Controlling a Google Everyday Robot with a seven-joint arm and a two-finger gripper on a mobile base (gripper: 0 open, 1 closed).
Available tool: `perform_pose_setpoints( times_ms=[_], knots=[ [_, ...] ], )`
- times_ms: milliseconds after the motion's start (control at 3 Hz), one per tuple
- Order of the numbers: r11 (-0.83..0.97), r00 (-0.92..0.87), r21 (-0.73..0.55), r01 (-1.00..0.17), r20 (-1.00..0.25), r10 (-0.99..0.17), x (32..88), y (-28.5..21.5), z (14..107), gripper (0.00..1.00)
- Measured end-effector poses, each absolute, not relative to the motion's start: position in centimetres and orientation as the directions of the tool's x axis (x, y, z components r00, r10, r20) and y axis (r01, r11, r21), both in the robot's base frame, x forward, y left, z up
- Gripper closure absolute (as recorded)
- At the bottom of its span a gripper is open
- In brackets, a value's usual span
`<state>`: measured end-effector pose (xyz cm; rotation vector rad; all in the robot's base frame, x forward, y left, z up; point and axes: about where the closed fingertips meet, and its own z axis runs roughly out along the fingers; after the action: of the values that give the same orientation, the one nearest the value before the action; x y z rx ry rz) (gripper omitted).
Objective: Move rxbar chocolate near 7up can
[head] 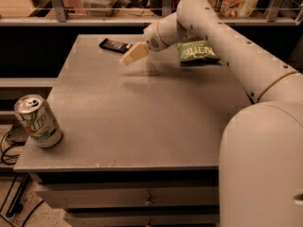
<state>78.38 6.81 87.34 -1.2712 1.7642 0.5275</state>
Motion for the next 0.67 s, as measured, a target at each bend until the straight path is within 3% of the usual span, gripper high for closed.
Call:
perform_pose_setpoints(
  times_ms=[667],
  knots=[
    [0.426, -0.14, -0.099, -0.899, -0.858, -0.494, 79.3, 8.4, 86.5, 0.0]
  ],
)
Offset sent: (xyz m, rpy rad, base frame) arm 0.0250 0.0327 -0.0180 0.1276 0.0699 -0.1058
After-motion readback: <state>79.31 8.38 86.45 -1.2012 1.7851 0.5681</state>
